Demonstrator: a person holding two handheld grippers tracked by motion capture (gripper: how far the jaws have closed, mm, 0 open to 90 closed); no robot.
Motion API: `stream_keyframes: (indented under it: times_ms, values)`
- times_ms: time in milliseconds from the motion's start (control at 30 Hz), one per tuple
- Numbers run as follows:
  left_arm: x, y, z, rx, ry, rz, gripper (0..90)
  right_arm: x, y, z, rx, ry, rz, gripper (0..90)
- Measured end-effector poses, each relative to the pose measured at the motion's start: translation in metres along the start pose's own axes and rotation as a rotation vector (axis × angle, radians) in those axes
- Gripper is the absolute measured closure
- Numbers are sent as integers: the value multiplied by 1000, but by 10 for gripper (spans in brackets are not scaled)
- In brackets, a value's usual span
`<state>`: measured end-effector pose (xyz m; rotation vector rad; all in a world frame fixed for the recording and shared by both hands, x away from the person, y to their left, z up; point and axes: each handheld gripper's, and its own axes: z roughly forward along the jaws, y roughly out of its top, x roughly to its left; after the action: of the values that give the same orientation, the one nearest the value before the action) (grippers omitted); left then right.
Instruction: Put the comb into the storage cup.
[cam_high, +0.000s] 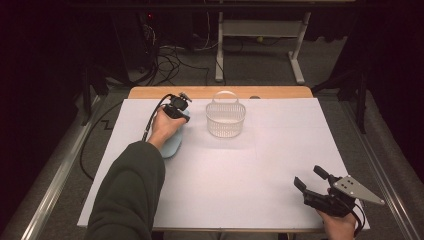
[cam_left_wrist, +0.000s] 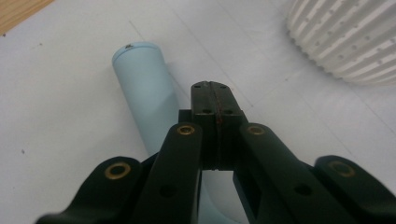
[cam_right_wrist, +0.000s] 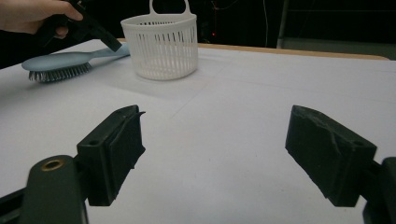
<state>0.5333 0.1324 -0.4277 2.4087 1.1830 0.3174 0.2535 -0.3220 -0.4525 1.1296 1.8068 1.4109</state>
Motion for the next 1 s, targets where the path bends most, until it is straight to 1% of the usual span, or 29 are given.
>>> stream_keyframes:
  times_ms: [133, 233, 533, 733, 833, 1000]
  values:
    - [3, -1, 1, 7, 7, -12, 900, 0, 0, 0, 0, 1, 0, 194]
    - [4, -1, 1, 6, 12, -14, 900, 0, 0, 0, 1, 1, 0, 194]
    - [8, -3, 2, 27, 24, -24, 900, 0, 0, 0, 0, 1, 2, 194]
    - [14, -8, 0, 40, 30, -33, 900, -1, 0, -1, -3, 3, 2, 195]
    - [17, -11, -1, 40, 34, -46, 900, -1, 0, -1, -3, 4, 1, 195]
    - [20, -15, -2, 46, 39, -49, 900, 0, 0, 0, -1, 4, 0, 195]
